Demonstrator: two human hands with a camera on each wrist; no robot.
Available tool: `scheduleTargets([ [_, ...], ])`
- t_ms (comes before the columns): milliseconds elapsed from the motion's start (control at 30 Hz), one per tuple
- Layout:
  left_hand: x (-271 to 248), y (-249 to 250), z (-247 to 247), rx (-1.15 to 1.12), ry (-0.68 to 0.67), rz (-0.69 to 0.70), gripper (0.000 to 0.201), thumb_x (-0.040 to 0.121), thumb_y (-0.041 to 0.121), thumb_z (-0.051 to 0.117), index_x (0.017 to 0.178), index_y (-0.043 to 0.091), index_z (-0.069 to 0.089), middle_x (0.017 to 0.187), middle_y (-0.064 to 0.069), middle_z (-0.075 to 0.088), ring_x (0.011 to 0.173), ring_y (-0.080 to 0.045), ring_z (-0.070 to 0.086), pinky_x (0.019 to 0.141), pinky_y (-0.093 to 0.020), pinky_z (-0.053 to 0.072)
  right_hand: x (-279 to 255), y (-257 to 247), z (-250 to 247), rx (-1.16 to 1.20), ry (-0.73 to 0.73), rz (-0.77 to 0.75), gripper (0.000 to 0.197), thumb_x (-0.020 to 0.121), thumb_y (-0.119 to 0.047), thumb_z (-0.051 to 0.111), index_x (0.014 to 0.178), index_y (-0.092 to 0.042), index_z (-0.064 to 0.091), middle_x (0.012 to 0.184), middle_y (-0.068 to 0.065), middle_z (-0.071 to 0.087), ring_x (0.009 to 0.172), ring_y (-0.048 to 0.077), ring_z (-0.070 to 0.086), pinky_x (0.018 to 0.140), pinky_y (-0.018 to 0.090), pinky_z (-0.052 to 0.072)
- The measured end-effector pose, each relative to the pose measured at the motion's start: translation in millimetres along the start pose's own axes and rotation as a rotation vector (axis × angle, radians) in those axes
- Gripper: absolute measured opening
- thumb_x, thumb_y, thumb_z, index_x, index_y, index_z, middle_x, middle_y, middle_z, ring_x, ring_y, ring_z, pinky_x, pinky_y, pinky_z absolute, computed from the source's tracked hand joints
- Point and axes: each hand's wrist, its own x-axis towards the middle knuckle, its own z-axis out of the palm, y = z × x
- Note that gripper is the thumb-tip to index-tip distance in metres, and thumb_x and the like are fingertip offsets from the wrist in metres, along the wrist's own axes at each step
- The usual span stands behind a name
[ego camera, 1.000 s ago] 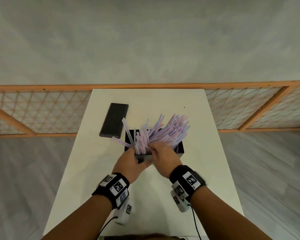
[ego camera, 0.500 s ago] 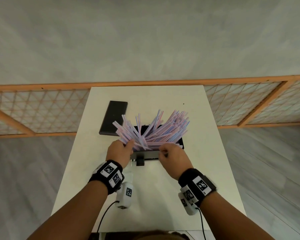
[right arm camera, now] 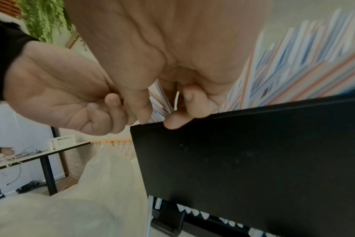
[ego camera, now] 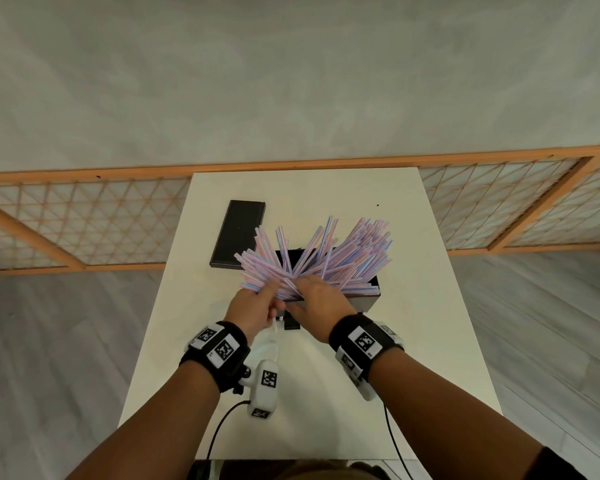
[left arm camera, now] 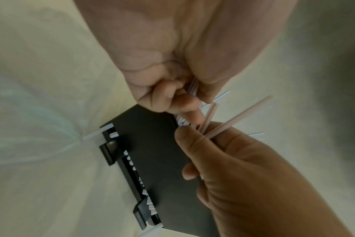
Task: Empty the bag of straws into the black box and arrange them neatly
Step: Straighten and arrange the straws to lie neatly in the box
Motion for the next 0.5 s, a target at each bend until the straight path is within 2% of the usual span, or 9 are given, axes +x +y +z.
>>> scheduleTargets([
  [67, -3, 1, 1, -0.149, -0.021, -0.05, 0.029, 0.101, 0.032, 0.061, 0.086, 0.009, 0.067, 0.066, -0.008, 0.065, 0.051, -0.012, 0.046, 0.045, -0.022, 0.033, 4, -1, 1, -0.02, -0.017, -0.001, 0.021, 0.097, -0.033, 0.058, 0.112, -0.018, 0.06, 0.109, 0.009, 0.062, 0.099, 0.03, 0.062, 0.081, 0.041, 0.052],
  [167, -7, 2, 0, -0.268, -0.059, -0.096, 0.026, 0.101, 0.034, 0.063, 0.087, 0.012, 0.068, 0.066, -0.006, 0.063, 0.052, -0.01, 0.045, 0.046, -0.021, 0.031, 10, -2, -2, -0.046, -0.038, -0.004, 0.017, 0.1, -0.033, 0.052, 0.106, -0.019, 0.061, 0.1, 0.008, 0.064, 0.091, 0.031, 0.064, 0.075, 0.041, 0.053],
  [267, -9, 2, -3, -0.308, -0.079, -0.111, 0.026, 0.1, 0.036, 0.063, 0.09, 0.012, 0.07, 0.069, -0.006, 0.063, 0.053, -0.01, 0.043, 0.046, -0.021, 0.03, 14, -1, -7, -0.215, -0.064, -0.047, 0.018, 0.103, -0.029, 0.047, 0.11, -0.017, 0.057, 0.102, 0.011, 0.066, 0.092, 0.033, 0.063, 0.07, 0.039, 0.049],
  [333, -9, 2, -7, -0.27, -0.069, -0.096, 0.023, 0.099, 0.033, 0.062, 0.097, 0.011, 0.07, 0.074, -0.007, 0.063, 0.053, -0.01, 0.041, 0.046, -0.022, 0.029, 17, -3, -14, -0.358, -0.091, -0.041, 0.019, 0.101, -0.019, 0.048, 0.118, -0.014, 0.055, 0.108, 0.012, 0.066, 0.099, 0.034, 0.063, 0.072, 0.039, 0.05],
  [400, -10, 0, -11, -0.161, -0.028, -0.058, 0.021, 0.099, 0.03, 0.06, 0.099, 0.01, 0.067, 0.078, -0.009, 0.064, 0.054, -0.012, 0.043, 0.049, -0.024, 0.032, 19, -3, -21, -0.455, -0.153, 0.011, 0.031, 0.098, -0.013, 0.047, 0.129, -0.013, 0.052, 0.118, 0.014, 0.065, 0.108, 0.035, 0.062, 0.08, 0.042, 0.052],
  [500, -14, -3, -17, 0.018, 0.011, 0.012, 0.024, 0.098, 0.031, 0.063, 0.104, 0.008, 0.065, 0.082, -0.008, 0.071, 0.06, -0.015, 0.051, 0.056, -0.029, 0.041, 22, -4, -28, -0.529, -0.231, 0.048, 0.037, 0.1, -0.011, 0.045, 0.137, -0.011, 0.049, 0.124, 0.016, 0.064, 0.111, 0.036, 0.061, 0.075, 0.039, 0.044],
])
